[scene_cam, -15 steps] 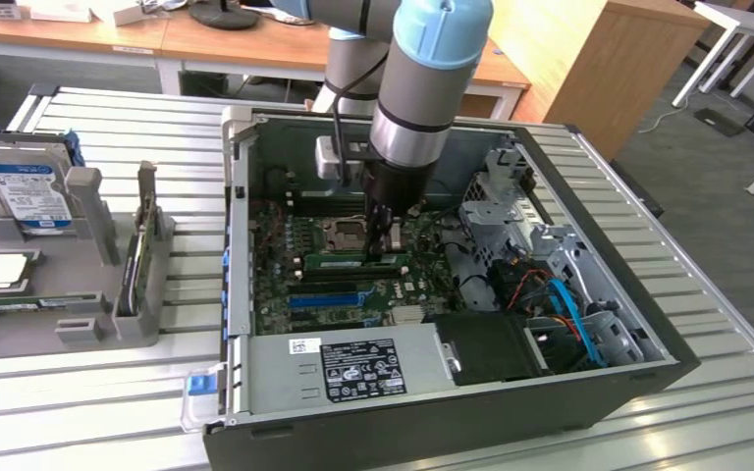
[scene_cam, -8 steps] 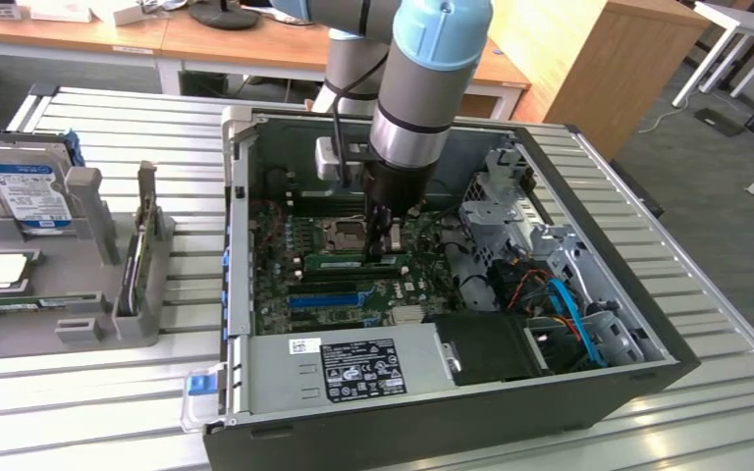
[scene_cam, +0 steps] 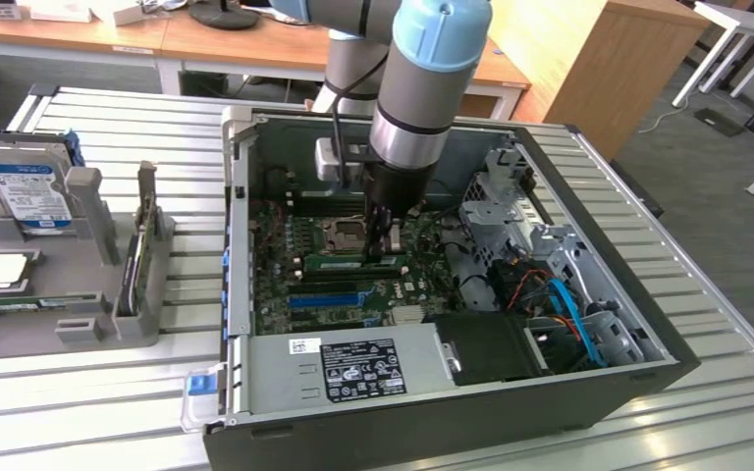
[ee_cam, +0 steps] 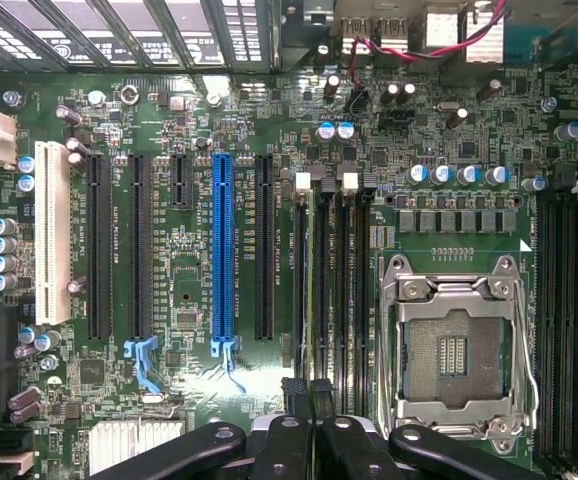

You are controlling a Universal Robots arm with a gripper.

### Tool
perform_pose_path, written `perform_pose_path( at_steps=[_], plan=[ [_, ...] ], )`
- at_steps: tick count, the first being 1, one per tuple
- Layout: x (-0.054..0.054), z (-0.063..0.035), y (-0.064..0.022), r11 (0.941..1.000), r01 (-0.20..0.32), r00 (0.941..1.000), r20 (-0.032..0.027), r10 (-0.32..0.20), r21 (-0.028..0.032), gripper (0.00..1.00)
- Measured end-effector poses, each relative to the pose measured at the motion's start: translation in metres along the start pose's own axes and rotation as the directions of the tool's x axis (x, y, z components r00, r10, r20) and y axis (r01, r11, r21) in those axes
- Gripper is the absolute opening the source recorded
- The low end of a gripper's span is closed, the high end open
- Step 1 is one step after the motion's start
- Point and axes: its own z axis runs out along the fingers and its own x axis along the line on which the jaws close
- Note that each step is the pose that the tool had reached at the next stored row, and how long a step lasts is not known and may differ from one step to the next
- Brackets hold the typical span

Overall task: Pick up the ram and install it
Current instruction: 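Insert the ram into the slot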

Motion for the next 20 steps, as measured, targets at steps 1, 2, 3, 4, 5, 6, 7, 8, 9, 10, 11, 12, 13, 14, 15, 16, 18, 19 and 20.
perform_pose_path(
  at_steps=[1, 2, 3, 4, 5, 6, 7, 8, 9, 10, 11, 12, 13, 14, 15, 16, 18, 19, 20],
  plan=[
    [0.0000, 0.0002, 0.0000, 1.0000, 0.000, 1.0000, -0.0001, 0.000, 0.0000, 0.12],
    [0.0000, 0.0002, 0.0000, 1.0000, 0.000, 1.0000, -0.0002, 0.000, -0.0001, 0.12],
    [0.0000, 0.0002, 0.0000, 1.0000, 0.000, 1.0000, -0.0002, 0.000, -0.0001, 0.12],
    [0.0000, 0.0002, 0.0000, 1.0000, 0.000, 1.0000, -0.0002, 0.000, -0.0001, 0.12],
    [0.0001, 0.0004, 0.0000, 1.0000, 0.000, 1.0000, 0.0002, 0.000, 0.0001, 0.12],
    [0.0004, 0.0003, 0.0000, 1.0000, 0.000, 1.0000, 0.0005, 0.000, 0.0000, 0.12],
    [0.0004, 0.0003, 0.0000, 1.0000, 0.000, 1.0000, 0.0004, 0.000, 0.0000, 0.12],
    [0.0004, 0.0003, 0.0000, 1.0000, 0.000, 1.0000, 0.0004, 0.000, -0.0001, 0.12],
    [0.0006, 0.0003, 0.0000, 1.0000, 0.000, 1.0000, 0.0007, 0.000, 0.0000, 0.12],
    [0.0007, 0.0003, 0.0000, 1.0000, 0.000, 1.0000, 0.0009, 0.000, 0.0000, 0.12],
    [0.0009, 0.0003, 0.0000, 1.0000, 0.000, 1.0000, 0.0016, 0.000, -0.0001, 0.12],
    [0.0010, 0.0003, 0.0000, 1.0000, 0.000, 1.0000, 0.0017, 0.000, 0.0000, 0.12],
    [0.0010, 0.0003, 0.0000, 1.0000, 0.000, 1.0000, 0.0017, 0.000, 0.0000, 0.12],
    [0.0010, 0.0003, 0.0000, 1.0000, 0.000, 1.0000, 0.0017, 0.000, -0.0001, 0.12],
    [0.0013, 0.0003, 0.0000, 1.0000, 0.000, 1.0000, 0.0017, 0.000, -0.0001, 0.12],
    [0.0014, 0.0003, 0.0000, 1.0000, 0.000, 1.0000, 0.0017, 0.000, -0.0001, 0.12],
    [0.0015, 0.0010, 0.0000, 1.0000, 0.000, 1.0000, 0.0016, 0.000, -0.0001, 0.12],
    [0.0015, 0.0009, 0.0000, 1.0000, 0.000, 1.0000, 0.0016, 0.000, -0.0001, 0.12],
    [0.0015, 0.0010, 0.0000, 1.0000, 0.000, 1.0000, 0.0017, 0.000, -0.0001, 0.12]
  ],
)
